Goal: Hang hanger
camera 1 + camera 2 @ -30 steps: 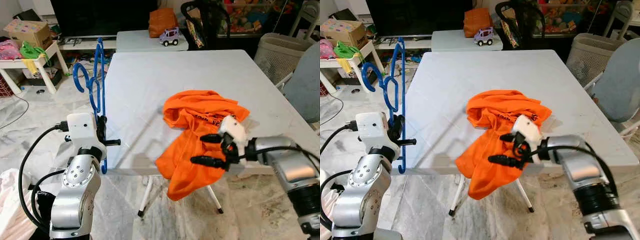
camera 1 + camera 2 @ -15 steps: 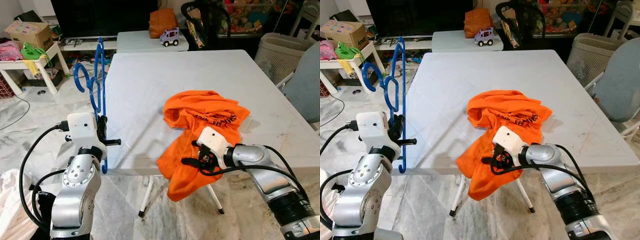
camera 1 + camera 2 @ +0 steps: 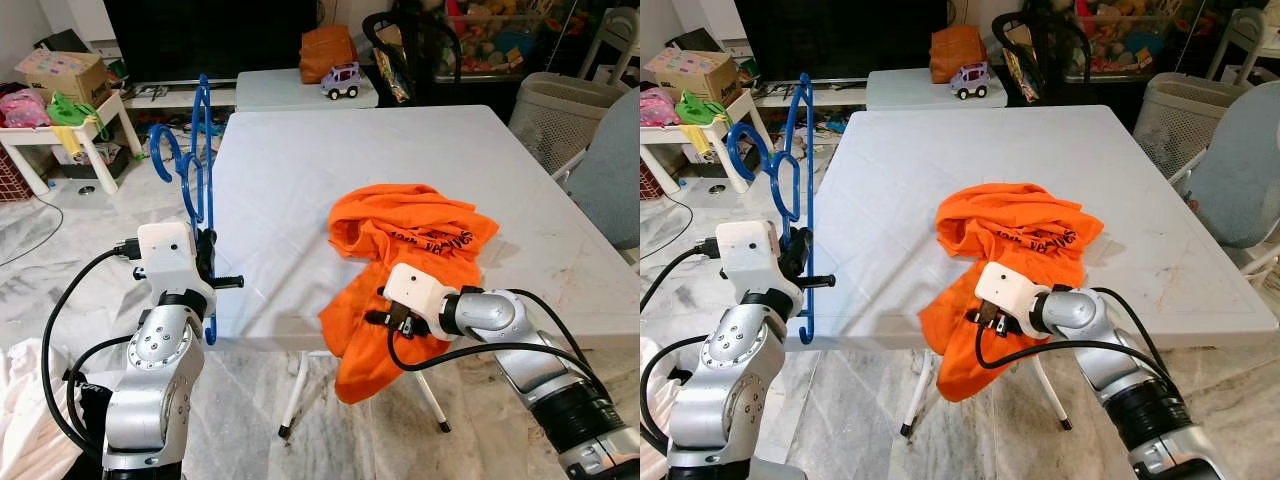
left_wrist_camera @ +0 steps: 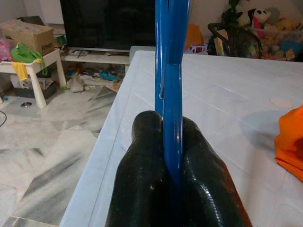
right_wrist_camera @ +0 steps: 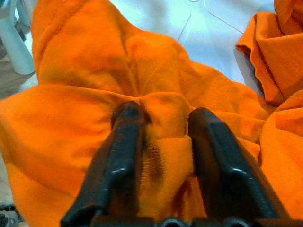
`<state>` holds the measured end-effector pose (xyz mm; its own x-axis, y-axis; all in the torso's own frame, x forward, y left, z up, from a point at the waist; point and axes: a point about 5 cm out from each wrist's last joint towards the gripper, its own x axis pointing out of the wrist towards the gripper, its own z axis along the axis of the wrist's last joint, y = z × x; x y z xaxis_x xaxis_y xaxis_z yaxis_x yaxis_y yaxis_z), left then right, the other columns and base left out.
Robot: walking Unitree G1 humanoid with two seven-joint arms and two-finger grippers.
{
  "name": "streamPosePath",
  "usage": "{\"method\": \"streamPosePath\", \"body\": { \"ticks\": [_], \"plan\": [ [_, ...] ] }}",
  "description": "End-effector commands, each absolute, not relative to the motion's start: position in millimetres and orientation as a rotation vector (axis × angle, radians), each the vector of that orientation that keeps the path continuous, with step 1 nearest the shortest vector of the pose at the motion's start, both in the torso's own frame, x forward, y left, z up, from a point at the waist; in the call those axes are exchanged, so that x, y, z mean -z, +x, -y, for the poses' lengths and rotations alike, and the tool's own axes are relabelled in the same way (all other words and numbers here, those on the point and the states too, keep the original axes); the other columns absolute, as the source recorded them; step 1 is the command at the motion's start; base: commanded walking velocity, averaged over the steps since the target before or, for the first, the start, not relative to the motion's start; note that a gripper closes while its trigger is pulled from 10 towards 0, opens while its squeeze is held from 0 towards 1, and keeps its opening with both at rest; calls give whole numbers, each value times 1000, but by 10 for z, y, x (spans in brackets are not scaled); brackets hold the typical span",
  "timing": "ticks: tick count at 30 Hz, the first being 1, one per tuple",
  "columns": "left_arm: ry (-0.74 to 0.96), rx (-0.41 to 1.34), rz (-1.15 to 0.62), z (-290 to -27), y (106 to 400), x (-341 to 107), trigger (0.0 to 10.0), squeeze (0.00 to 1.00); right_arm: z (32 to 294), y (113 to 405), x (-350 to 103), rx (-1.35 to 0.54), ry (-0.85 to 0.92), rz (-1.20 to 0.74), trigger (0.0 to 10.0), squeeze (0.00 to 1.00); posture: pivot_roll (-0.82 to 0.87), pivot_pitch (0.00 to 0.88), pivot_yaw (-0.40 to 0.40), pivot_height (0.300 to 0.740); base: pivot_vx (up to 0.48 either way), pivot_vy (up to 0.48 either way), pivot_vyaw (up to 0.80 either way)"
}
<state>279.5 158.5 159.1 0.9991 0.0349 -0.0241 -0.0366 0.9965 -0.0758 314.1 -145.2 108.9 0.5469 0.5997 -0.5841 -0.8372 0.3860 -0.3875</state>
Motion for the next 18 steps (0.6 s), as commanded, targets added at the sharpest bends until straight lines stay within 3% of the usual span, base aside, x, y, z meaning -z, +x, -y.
{"method": "streamPosePath", "body": {
  "ticks": [1,18],
  "plan": [
    [-66,-32,-6,-1596,2813,-1637,10000,0,1514,3157,-1037,-921,-733,-425,0,0,-9,0,35,740,0,0,0],
    [-67,-49,-1,-1600,2795,-1640,10000,0,1426,3386,-949,-737,-430,-445,0,0,5,0,17,740,0,0,0]
  ]
}}
